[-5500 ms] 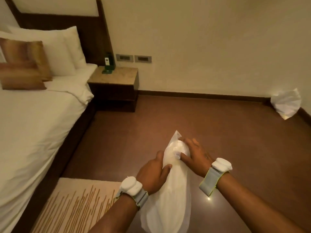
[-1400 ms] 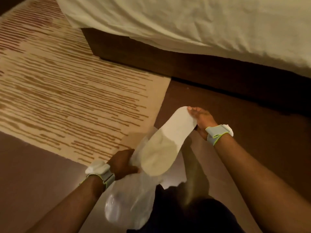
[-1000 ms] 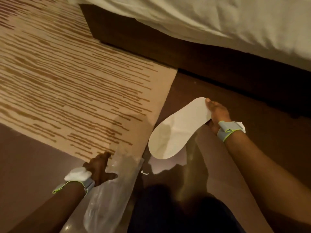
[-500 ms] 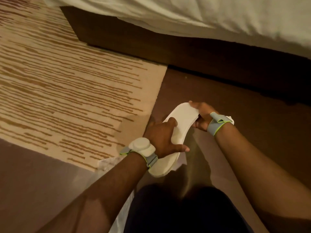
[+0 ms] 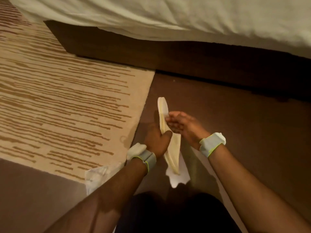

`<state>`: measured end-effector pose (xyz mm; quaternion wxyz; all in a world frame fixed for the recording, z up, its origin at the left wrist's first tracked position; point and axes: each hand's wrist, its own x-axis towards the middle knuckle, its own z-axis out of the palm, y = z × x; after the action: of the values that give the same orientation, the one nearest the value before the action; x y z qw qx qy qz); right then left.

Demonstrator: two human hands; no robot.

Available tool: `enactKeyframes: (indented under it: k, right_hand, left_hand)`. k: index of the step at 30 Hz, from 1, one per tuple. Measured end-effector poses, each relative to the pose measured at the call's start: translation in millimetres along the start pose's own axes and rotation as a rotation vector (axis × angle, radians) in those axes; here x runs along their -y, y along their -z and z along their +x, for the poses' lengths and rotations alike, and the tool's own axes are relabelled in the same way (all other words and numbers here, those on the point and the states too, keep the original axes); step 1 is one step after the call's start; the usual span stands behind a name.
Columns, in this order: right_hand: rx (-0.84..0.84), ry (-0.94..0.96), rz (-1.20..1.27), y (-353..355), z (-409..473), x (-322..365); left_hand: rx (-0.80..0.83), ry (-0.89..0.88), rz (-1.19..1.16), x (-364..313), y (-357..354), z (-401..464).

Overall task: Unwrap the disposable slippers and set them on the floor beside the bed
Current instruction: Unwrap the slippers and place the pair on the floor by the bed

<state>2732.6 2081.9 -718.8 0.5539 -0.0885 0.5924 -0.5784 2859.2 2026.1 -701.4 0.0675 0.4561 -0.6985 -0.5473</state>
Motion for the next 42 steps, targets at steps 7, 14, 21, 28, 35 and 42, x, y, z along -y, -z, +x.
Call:
enactKeyframes:
  k: [7,14,21,28,35,42]
  right_hand:
    - [0.243,0.096,-0.626,50.3,-22.1,-3.6]
    - [0.317,0.051,-0.698,84.4,-21.9,-4.3]
    - [0.204,0.057,-0.621,120.1,-5.9,-16.3]
    - [0.207,0.051,-0.604,122.5,18.7,-34.0]
    - [0.165,0.018,-0.69,134.7,42.6,-44.3]
    - [-0.042,0.203,-1.166,157.6,84.5,-40.7]
  left_hand:
    - [0.141,0.458,-0.719,-8.4,-22.4,-6.2]
    - [0.241,0.422,-0.579,-13.4,-61.5,0.8]
    - [0.581,0.398,-0.531,9.1,-59.0,24.1]
    - [0.568,0.284,-0.453,32.5,-60.2,41.3]
    - [0.437,0.151,-0.117,29.8,-69.0,80.9]
    - [0.356,-0.218,0.539,26.1,-84.2,134.9]
